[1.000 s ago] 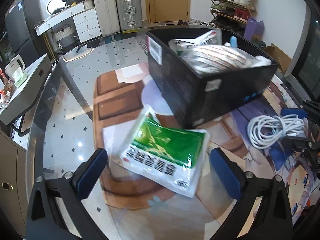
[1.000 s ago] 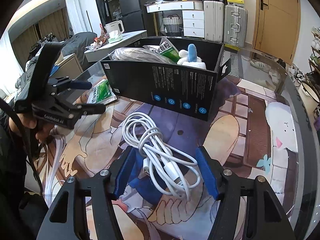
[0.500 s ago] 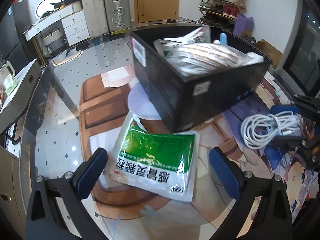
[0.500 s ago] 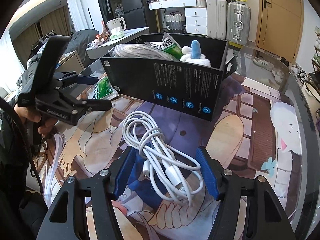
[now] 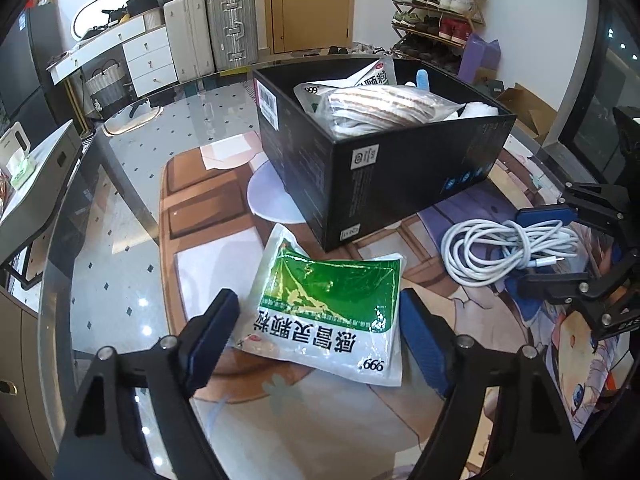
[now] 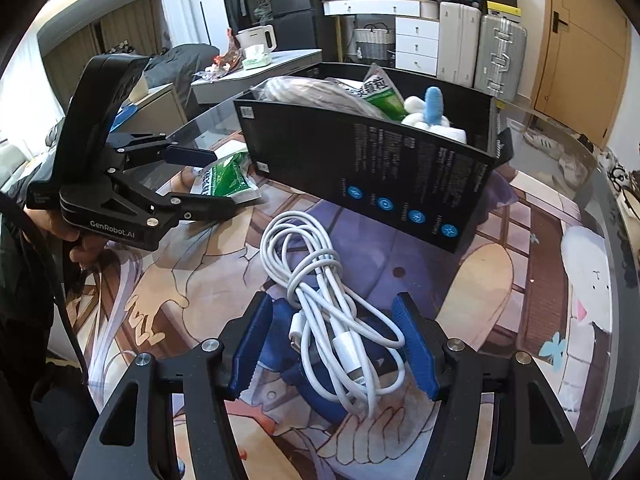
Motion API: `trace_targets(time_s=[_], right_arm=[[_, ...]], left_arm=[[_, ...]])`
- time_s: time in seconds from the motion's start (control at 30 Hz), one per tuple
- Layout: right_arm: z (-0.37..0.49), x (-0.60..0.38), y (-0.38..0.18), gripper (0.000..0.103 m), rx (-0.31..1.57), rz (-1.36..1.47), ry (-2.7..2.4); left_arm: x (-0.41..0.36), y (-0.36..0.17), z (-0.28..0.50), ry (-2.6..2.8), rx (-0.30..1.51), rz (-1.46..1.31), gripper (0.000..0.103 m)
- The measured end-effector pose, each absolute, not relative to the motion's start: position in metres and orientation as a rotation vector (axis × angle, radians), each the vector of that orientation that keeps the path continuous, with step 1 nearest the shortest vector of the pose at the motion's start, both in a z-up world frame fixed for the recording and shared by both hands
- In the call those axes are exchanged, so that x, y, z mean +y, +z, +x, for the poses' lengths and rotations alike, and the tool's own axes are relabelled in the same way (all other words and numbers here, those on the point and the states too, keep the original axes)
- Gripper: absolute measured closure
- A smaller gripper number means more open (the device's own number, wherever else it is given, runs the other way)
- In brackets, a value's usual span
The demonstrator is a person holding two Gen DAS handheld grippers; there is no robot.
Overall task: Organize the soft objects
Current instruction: 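Lift the cable with the right tool while the left tool approaches the green-labelled packet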
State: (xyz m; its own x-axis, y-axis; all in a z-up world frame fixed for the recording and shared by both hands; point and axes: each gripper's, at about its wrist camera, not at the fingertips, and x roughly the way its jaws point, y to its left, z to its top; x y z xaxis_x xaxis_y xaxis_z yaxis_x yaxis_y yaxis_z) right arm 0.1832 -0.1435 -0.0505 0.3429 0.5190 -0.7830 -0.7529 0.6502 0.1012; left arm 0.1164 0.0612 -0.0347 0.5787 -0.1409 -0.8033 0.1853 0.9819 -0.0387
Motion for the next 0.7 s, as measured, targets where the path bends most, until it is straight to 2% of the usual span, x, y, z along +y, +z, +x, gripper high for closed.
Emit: trace_targets(time_s=[0.6,0.7], right_arm=[[0.187,-0.13,-0.055,0.039,0.872,-0.388,0.868],[0.185,-0.13,-0.055,0.046,0.863,-0.381,0.871]], left_arm=[[0.066,-0.033,0.09,-0.182,0.908,-0.032,0.024],[0.065,-0.033,0.087,-0.191,0.907,-0.035,0.025]])
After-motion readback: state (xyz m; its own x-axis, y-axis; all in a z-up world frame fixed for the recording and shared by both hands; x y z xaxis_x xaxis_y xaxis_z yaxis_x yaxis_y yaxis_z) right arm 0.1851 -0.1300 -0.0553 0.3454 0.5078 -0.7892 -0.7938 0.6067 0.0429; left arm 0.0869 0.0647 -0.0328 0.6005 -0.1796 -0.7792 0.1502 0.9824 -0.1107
